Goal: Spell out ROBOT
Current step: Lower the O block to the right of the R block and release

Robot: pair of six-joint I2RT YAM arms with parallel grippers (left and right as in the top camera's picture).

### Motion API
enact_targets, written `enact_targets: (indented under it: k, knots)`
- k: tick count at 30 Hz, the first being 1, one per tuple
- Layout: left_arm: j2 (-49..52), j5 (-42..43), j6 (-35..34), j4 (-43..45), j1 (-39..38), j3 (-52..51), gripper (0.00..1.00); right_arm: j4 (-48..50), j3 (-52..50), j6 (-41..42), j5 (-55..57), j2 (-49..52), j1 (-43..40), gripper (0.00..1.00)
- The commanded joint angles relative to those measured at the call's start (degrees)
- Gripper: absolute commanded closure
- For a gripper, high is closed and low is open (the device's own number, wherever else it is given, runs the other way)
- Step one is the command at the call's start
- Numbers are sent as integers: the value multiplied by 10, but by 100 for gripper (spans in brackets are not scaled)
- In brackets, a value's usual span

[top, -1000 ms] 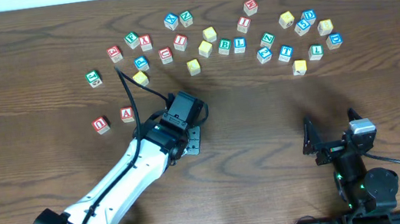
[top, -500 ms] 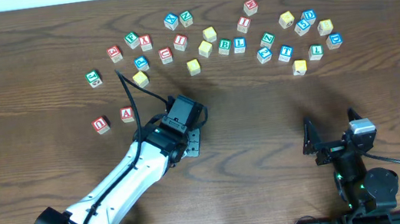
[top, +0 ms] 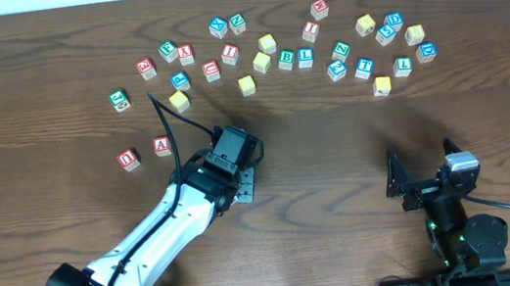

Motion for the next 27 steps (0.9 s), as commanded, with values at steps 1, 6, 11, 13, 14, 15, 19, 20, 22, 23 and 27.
enact_targets:
  k: [1, 6, 11, 13, 14, 15, 19, 20, 22, 23, 27]
  knots:
    - [-7, -10, -6, -1, 1, -6, 92, -2, -1, -5, -4, -2, -4, 1]
    - [-7, -26, -6, 7, 1, -14, 93, -2, -1, -5, -4, -2, -4, 1]
    - [-7, -26, -8, 12, 1, -19, 92, -2, -1, -5, -4, -2, -4, 1]
    - [-7, -26, -13, 14, 3, -19, 93, -2, -1, -5, -4, -2, -4, 1]
    - [-7, -26, -14, 13, 5, -19, 92, -2, -1, -6, -4, -2, -4, 1]
    - [-7, -26, -13, 13, 8, -19, 93, -2, -1, -5, -4, -2, -4, 1]
    - [-7, -26, -13, 13, 21, -19, 93, -2, -1, -6, -4, -2, -4, 1]
    - [-7, -25, -13, 13, 24, -19, 93, -2, -1, -6, -4, -2, -4, 1]
    - [-7, -22, -12, 13, 28, -22, 93, -2, -1, -5, -4, -2, -4, 1]
    - [-7, -22, -11, 14, 28, -24, 92, -2, -1, -6, -4, -2, -4, 1]
    - [-2, -20, -10, 19, 27, -31, 93, -2, -1, -5, -4, -2, -4, 1]
